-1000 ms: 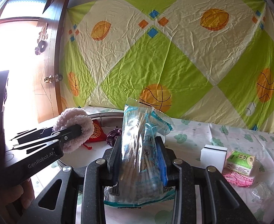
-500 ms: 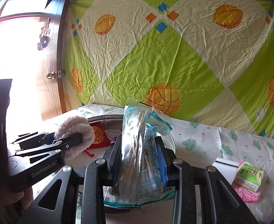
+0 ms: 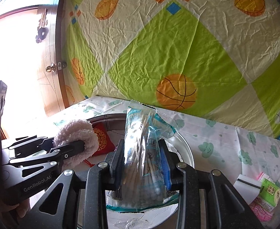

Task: Organize soft objects
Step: 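Open the left tool dropping the pink ball into the tin while the right tool releases the swab bag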

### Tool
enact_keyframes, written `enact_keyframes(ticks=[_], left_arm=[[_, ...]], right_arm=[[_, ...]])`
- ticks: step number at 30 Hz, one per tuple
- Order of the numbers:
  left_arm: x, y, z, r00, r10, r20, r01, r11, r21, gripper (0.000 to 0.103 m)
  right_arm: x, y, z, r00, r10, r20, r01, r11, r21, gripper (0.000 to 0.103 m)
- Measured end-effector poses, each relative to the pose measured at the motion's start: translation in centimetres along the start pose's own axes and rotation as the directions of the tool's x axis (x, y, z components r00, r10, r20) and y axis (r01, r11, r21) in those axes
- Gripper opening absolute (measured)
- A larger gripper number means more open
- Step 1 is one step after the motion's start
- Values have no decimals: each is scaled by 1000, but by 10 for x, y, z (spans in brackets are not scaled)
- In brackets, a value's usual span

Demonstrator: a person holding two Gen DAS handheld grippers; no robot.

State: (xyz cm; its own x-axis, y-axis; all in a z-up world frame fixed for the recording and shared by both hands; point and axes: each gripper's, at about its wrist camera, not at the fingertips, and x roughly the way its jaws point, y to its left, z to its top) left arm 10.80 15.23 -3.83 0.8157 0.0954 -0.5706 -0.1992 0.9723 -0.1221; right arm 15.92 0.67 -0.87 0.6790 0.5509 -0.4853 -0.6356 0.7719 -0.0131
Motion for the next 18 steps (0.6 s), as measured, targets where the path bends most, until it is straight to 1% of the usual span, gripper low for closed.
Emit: enact_keyframes(ticks=[3, 8, 11, 13, 14, 15, 16, 17, 18], left_arm=[[8, 2, 3, 999, 9, -32, -9, 1000, 12, 26], [15, 3, 3, 998, 40, -49, -38, 999, 30, 27], [15, 2, 1, 997, 53, -48, -51, 998, 44, 33], [12, 0, -1, 996, 74, -38, -72, 996, 51, 51], [9, -1, -2, 996, 88, -27, -86, 995, 54, 57], [5, -1, -3, 995, 97, -11, -97, 994, 58, 63], [0, -3, -5, 995, 97, 3, -97, 993, 63, 65], [-3, -3, -6, 995, 95, 10, -95, 993, 64, 68], [-7, -3, -7, 995, 96, 20, -97, 993, 61, 73]], right_arm=[[13, 0, 0, 999, 0, -39, 0, 1000, 2, 36], [25, 3, -5, 997, 10, -82, -10, 1000, 2, 36], [28, 7, -8, 995, 16, -99, -17, 1000, -11, 37], [30, 9, -10, 993, 20, -114, -22, 1000, -16, 38], [31, 9, -11, 992, 25, -124, -27, 999, -17, 39], [30, 9, -12, 991, 24, -129, -26, 1000, -17, 44], [27, 8, -12, 992, 15, -124, -17, 1000, -15, 50], [22, 6, -13, 994, 4, -113, -5, 1000, -14, 53], [16, 3, -14, 995, -4, -104, 3, 1000, -10, 59]])
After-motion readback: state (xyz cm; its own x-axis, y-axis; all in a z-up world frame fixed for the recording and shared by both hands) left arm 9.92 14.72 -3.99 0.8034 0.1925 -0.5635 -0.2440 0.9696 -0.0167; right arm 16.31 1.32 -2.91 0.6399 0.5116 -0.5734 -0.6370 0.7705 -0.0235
